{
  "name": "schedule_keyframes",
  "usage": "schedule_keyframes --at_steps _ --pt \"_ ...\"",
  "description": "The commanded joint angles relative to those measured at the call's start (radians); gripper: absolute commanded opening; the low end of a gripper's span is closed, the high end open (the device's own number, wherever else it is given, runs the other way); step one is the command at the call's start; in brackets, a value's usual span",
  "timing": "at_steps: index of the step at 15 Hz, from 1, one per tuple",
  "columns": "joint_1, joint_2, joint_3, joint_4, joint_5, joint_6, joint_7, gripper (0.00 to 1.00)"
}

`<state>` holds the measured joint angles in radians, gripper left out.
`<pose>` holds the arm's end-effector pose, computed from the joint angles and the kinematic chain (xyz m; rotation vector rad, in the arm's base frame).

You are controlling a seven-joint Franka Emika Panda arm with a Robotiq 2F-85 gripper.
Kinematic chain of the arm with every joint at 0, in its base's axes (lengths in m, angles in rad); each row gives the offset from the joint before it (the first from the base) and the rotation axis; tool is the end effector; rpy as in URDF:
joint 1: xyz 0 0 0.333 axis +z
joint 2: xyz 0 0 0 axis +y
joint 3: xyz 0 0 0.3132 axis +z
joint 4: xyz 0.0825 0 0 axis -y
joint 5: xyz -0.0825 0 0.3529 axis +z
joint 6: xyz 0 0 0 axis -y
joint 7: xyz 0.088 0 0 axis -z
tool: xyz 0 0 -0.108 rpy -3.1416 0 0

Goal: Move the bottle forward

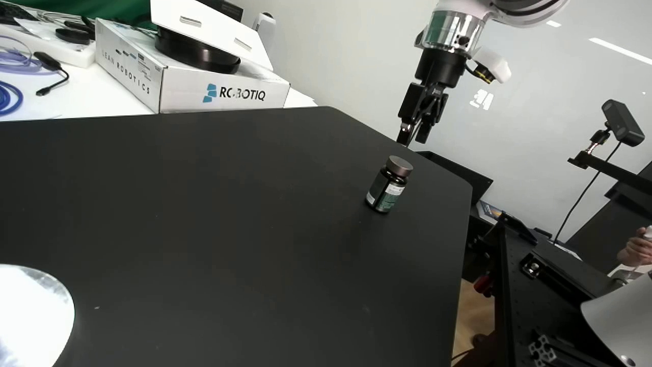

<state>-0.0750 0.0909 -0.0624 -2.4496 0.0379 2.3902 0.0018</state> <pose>0.4448 -0.0614 0.2732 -3.0938 0.2621 0.2309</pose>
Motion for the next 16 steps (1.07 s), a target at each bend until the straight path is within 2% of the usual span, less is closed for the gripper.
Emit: schedule_keyframes --at_steps 1,7,12,16 --pt "0.001 0.011 -0.003 0.001 0.000 -0.002 0.000 1.00" --pt "0.000 0.016 -0.003 0.002 0.001 -0.002 0.000 1.00" --pt "0.012 0.032 -0.003 -0.027 -0.028 0.093 0.046 1.00" --pt "0.016 0.063 0.000 -0.045 -0.014 0.188 0.034 1.00"
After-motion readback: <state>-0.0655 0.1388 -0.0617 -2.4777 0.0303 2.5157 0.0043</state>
